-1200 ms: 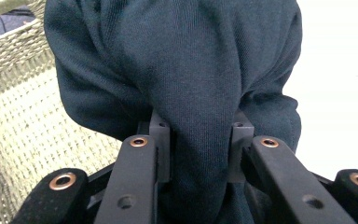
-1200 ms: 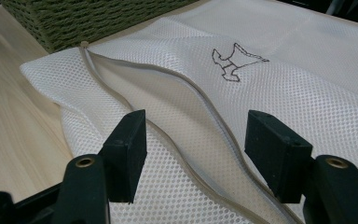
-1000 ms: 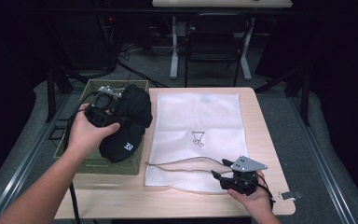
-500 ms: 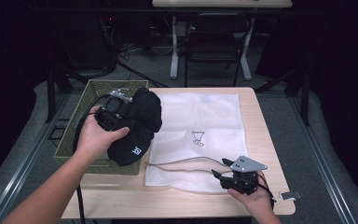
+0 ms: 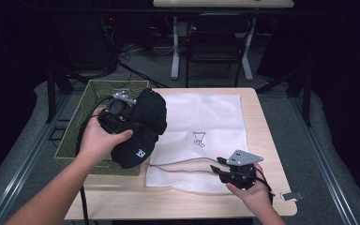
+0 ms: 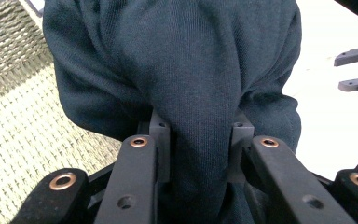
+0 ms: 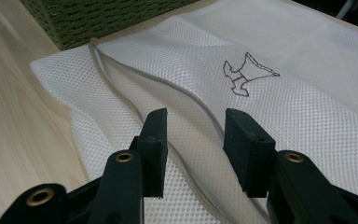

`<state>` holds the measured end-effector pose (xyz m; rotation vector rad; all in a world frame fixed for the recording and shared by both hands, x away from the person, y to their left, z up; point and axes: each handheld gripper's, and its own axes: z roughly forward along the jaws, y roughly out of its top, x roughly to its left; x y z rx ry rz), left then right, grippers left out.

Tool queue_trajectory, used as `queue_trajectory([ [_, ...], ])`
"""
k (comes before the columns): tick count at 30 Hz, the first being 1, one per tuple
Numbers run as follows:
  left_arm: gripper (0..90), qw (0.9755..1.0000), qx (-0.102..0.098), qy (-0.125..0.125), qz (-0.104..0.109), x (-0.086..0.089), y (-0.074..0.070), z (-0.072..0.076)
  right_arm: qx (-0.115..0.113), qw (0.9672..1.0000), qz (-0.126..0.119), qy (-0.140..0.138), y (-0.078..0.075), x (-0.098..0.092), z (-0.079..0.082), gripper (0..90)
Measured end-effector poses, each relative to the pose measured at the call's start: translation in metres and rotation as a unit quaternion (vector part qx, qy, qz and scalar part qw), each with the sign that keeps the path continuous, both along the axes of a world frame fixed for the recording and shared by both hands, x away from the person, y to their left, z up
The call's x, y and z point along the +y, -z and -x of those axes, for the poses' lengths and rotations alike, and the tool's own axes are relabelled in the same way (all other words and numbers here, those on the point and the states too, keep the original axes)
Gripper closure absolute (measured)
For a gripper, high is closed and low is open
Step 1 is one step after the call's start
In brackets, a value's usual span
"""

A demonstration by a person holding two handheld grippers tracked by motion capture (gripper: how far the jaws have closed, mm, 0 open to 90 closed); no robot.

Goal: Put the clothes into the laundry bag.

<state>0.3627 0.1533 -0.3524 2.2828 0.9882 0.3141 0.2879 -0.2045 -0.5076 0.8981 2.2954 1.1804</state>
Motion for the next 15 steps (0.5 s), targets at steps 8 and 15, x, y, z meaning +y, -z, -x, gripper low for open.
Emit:
queue_trajectory([
  [8,71.8,1.0000,0.001,0.003,0.001,0.000,0.004,0.004,0.007,0.9992,0.034,-0.019,0.006,0.016,-0.019,59.5],
  [15,71.8,1.0000,0.002,0.006,0.001,0.000,0.006,0.006,0.020,0.9978,0.056,-0.028,0.018,0.024,-0.032,57.3],
])
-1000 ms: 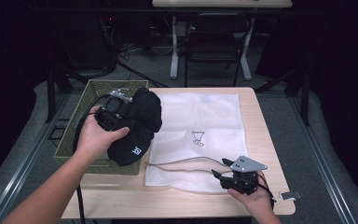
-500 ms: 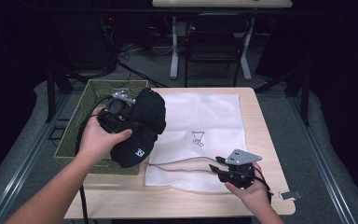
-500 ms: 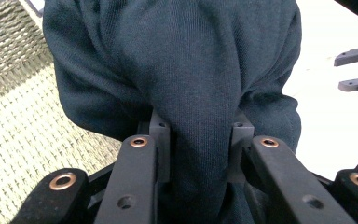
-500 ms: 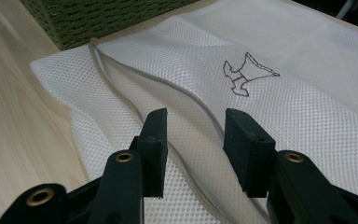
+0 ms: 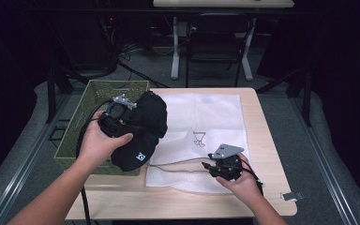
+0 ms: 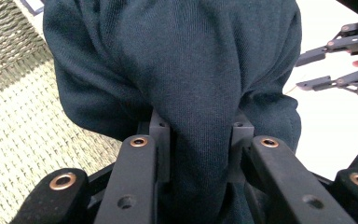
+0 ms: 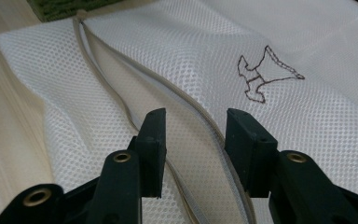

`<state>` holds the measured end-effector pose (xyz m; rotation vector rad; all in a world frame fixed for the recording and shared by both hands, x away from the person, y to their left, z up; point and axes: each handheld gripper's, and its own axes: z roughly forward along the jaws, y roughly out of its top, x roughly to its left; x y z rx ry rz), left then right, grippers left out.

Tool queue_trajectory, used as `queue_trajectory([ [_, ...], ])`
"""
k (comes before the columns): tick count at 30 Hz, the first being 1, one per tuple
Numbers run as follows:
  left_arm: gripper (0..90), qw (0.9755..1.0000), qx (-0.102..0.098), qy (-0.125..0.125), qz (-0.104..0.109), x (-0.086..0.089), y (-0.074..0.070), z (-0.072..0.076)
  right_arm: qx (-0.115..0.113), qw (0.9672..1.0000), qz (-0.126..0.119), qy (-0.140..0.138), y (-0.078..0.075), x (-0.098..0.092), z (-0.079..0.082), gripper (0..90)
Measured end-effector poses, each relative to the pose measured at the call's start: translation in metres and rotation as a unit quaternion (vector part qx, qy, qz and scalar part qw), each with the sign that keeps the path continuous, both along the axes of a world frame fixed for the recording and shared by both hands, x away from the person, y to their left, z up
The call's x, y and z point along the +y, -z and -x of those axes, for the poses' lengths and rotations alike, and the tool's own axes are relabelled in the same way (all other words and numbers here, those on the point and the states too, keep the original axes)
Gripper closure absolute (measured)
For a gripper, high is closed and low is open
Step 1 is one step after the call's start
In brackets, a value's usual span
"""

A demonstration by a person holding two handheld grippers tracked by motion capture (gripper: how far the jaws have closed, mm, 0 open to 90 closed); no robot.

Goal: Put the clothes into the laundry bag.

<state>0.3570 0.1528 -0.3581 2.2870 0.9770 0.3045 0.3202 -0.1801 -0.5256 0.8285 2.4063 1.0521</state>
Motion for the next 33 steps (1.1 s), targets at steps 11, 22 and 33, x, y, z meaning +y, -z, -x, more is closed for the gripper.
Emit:
queue_trajectory([
  [11,71.8,1.0000,0.003,0.006,0.003,-0.003,0.004,0.002,0.000,0.9998,0.018,0.005,0.008,0.005,-0.011,57.9],
  [22,71.8,0.9999,0.002,0.011,0.005,-0.006,0.007,0.007,0.007,0.9995,0.029,-0.008,0.012,0.005,-0.015,75.2],
  [33,71.8,0.9999,0.005,0.014,0.007,-0.006,0.012,0.008,0.029,0.9992,0.024,-0.015,0.012,0.004,-0.019,85.0],
])
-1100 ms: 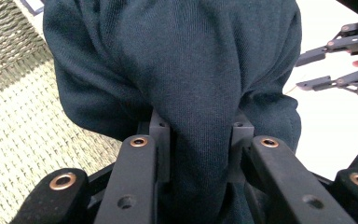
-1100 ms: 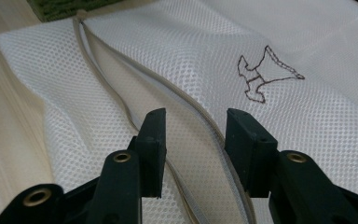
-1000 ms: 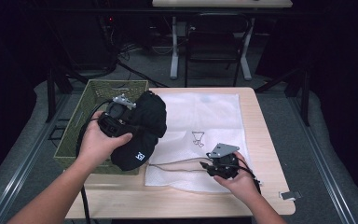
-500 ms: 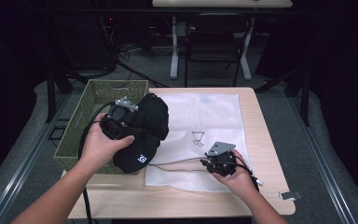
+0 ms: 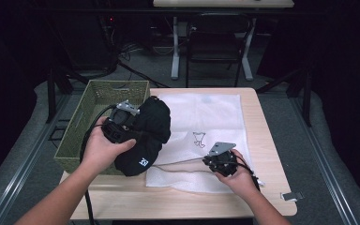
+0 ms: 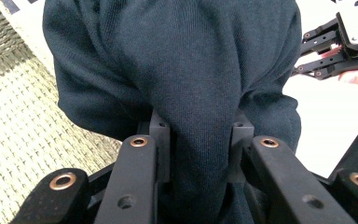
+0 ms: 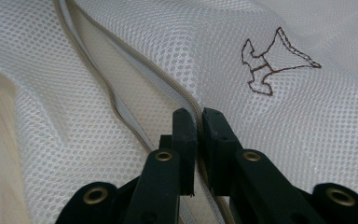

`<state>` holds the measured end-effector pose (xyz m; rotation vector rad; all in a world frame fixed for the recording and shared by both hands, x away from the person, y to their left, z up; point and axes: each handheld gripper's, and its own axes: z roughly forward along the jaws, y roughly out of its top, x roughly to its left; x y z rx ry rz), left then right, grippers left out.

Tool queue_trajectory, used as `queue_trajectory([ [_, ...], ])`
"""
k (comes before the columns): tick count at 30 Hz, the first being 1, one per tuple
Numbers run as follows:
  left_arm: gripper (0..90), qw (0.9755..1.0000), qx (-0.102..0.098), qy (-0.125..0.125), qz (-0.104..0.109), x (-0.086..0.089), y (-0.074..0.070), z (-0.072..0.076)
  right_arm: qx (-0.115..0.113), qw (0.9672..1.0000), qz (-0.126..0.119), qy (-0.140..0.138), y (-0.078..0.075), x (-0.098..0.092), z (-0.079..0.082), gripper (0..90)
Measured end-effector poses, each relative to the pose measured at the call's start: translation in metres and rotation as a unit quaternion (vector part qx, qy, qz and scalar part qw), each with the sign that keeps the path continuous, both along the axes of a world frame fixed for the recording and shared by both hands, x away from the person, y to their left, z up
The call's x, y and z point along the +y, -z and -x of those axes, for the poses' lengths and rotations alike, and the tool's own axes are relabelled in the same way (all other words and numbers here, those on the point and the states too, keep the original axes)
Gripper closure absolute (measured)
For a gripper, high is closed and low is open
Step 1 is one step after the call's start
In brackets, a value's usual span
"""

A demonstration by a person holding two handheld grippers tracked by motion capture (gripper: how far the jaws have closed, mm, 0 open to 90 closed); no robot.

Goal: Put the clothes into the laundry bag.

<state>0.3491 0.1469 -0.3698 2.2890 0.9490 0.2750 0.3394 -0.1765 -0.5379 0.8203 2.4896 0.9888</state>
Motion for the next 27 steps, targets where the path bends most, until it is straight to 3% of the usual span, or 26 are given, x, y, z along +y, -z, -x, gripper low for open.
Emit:
queue_trajectory([
  [5,71.8,1.0000,0.001,0.000,0.000,0.001,0.002,0.001,0.017,0.9997,-0.014,0.005,-0.001,-0.002,-0.003,86.3],
  [9,71.8,1.0000,0.002,0.000,0.002,0.002,0.003,0.002,0.018,0.9997,-0.015,0.006,-0.002,-0.003,-0.005,86.6],
  [17,71.8,1.0000,0.003,0.001,0.001,0.003,0.006,0.004,0.011,0.9999,0.003,-0.006,-0.010,-0.002,-0.013,86.8],
  [27,71.8,1.0000,0.003,-0.001,0.003,0.004,0.004,0.008,0.000,0.9998,-0.017,0.005,-0.023,-0.009,-0.023,86.9],
])
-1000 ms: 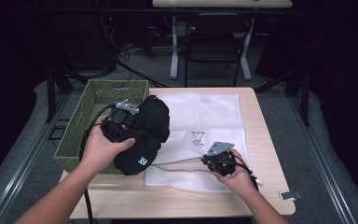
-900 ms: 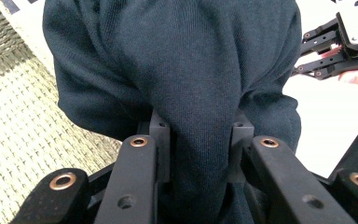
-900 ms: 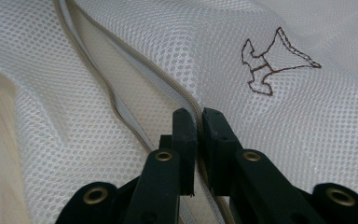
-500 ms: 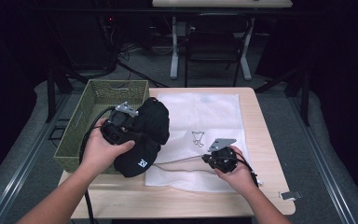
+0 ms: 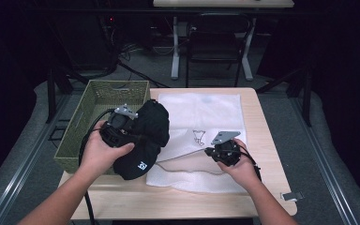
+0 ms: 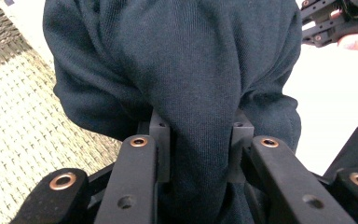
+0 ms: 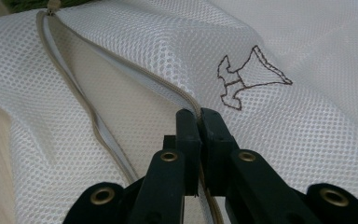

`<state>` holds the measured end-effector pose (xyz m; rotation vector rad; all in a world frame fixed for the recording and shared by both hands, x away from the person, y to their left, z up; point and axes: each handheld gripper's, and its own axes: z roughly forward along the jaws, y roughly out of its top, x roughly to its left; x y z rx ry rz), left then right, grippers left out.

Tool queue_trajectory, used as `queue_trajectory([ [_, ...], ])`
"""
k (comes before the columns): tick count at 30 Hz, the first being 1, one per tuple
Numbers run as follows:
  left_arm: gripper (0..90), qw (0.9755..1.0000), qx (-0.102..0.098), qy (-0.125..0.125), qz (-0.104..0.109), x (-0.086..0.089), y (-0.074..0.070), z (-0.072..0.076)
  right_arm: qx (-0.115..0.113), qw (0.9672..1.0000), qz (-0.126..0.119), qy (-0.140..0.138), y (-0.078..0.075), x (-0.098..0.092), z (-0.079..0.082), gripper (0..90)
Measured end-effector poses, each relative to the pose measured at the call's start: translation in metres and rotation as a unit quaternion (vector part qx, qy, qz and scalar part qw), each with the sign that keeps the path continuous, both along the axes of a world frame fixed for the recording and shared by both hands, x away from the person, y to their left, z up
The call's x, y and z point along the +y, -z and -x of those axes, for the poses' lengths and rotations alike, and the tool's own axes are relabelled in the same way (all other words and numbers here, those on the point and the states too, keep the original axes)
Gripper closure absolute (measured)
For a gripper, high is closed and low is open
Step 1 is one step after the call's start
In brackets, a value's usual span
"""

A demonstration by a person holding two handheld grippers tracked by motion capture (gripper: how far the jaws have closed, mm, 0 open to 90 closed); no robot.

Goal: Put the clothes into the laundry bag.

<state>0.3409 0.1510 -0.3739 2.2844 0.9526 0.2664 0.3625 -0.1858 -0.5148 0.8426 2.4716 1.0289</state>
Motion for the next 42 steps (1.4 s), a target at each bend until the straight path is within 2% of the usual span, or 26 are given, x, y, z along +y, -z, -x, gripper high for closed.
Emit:
queue_trajectory([
  [8,71.8,1.0000,-0.001,0.002,0.001,-0.001,-0.001,0.003,-0.015,0.9999,0.005,0.004,-0.007,0.001,-0.011,87.0],
  [16,71.8,1.0000,-0.003,0.004,0.004,0.000,-0.002,0.007,-0.016,0.9998,-0.006,0.009,-0.009,0.000,-0.018,87.0],
  [23,71.8,1.0000,0.001,0.008,0.003,-0.002,0.001,0.011,-0.026,0.9994,-0.018,0.016,-0.018,0.000,-0.024,87.0],
  [28,71.8,0.9999,0.002,0.010,0.008,-0.003,0.002,0.014,-0.022,0.9990,-0.034,0.020,-0.025,-0.001,-0.029,86.9],
  [29,71.9,0.9999,0.003,0.012,0.008,-0.002,0.002,0.015,-0.017,0.9987,-0.044,0.021,-0.026,-0.002,-0.031,86.9],
  [38,71.8,0.9998,0.003,0.012,0.015,-0.001,0.006,0.020,-0.007,0.9973,-0.067,0.031,-0.033,-0.005,-0.036,86.9],
  [42,71.9,0.9998,0.005,0.015,0.013,-0.002,0.010,0.022,-0.005,0.9976,-0.062,0.031,-0.032,-0.003,-0.035,86.9],
])
